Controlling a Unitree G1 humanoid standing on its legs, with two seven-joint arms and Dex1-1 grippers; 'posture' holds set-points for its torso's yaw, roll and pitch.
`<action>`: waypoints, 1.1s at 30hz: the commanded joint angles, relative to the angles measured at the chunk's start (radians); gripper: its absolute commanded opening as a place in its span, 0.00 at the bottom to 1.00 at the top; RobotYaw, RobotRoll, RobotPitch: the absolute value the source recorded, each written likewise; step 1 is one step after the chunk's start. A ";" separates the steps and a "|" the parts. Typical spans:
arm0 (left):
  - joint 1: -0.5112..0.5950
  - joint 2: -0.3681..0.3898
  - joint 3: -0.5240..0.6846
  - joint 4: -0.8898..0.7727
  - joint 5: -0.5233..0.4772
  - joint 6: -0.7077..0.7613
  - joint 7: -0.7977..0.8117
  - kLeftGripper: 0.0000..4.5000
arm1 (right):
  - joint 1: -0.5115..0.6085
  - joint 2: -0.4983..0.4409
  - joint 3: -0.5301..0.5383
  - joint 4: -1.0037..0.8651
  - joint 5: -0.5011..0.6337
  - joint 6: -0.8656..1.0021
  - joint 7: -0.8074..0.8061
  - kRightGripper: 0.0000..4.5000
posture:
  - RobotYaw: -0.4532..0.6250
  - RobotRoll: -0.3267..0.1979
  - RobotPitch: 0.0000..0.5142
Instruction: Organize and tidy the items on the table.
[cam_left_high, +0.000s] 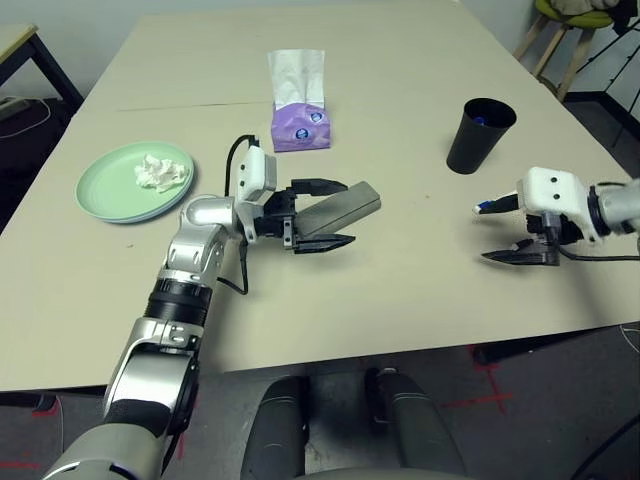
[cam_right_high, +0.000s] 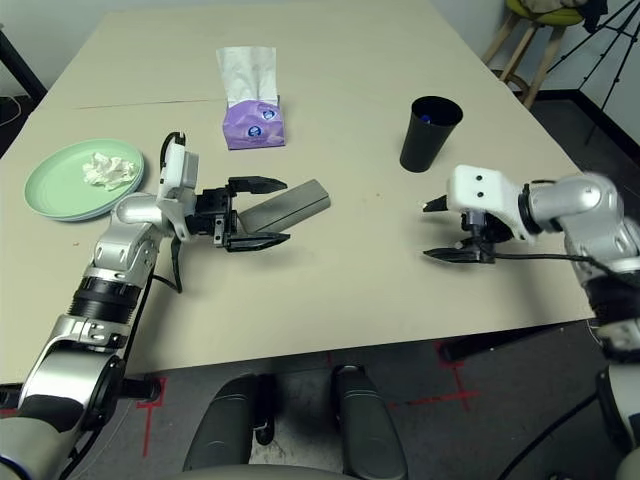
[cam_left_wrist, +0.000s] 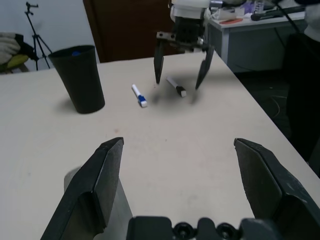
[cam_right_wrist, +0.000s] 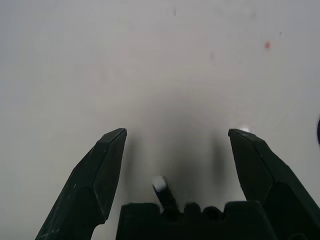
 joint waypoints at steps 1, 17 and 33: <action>0.024 0.006 -0.004 -0.034 -0.004 -0.001 0.024 1.00 | -0.071 -0.001 0.084 0.121 -0.115 -0.110 0.051 1.00 | 0.47 0.62 0.36; 0.082 0.027 0.005 -0.127 -0.024 0.044 0.098 1.00 | -0.259 0.084 0.266 0.416 -0.422 -0.420 -0.068 1.00 | 0.52 0.62 0.36; 0.099 0.044 0.001 -0.154 -0.034 0.056 0.116 1.00 | -0.277 0.141 0.268 0.492 -0.448 -0.471 -0.090 0.71 | 0.53 0.62 0.36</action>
